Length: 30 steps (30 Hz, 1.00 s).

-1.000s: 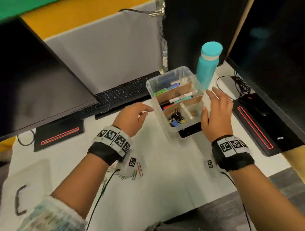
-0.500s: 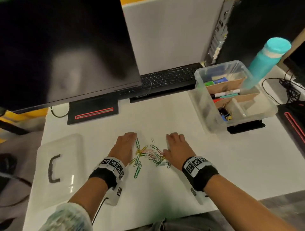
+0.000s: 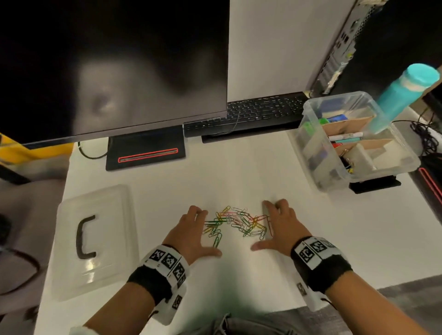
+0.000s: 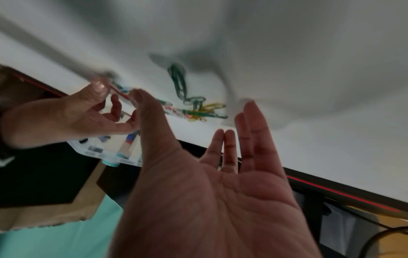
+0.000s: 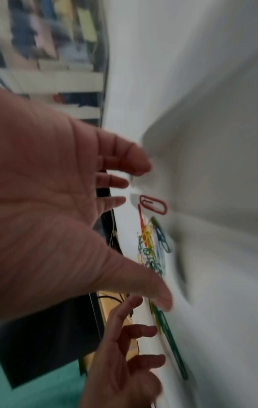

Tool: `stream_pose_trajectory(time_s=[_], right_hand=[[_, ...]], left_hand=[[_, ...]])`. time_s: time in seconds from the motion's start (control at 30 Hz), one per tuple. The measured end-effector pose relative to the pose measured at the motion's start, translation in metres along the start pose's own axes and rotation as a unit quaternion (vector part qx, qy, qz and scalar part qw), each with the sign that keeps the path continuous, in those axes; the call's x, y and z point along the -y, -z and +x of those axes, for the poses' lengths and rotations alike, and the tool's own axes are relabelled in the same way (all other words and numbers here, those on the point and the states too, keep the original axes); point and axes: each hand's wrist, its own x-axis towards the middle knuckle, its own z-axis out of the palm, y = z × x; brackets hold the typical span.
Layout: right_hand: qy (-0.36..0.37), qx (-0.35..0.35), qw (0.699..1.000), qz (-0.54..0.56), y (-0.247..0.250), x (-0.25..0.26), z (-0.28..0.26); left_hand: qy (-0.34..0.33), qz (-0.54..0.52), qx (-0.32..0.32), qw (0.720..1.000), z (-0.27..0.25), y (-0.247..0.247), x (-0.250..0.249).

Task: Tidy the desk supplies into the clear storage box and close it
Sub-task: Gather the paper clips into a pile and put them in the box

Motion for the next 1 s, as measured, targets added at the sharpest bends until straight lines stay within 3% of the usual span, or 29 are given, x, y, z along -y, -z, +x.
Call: stream_pose_trajectory(time_s=[0.07,0.2,0.3,0.57,0.77,1.0], right_hand=[[-0.027,0.01,0.999,0.032,-0.008,0.003,0.0],[-0.029,-0.026,0.991,0.124,-0.018,0.017,0.012],[-0.019,-0.027,0.989,0.141,-0.018,0.021,0.017],[0.003,-0.023,0.999,0.039,-0.023,0.039,0.013],[0.067,-0.085,0.994,0.022,-0.031,0.045,0.023],[0.135,-0.131,0.978,-0.089,-0.029,0.039,0.025]], left_hand=[[-0.006,0.028,-0.004,1.0,0.002,-0.007,-0.001],[-0.039,-0.055,-0.033,0.997,0.015,-0.01,-0.003],[-0.067,-0.052,-0.049,0.995,0.022,-0.006,-0.005],[-0.103,0.044,-0.034,0.993,0.026,-0.007,-0.003],[-0.091,0.028,-0.069,0.993,0.035,-0.005,-0.011],[-0.1,0.122,-0.061,0.986,0.037,-0.001,-0.017]])
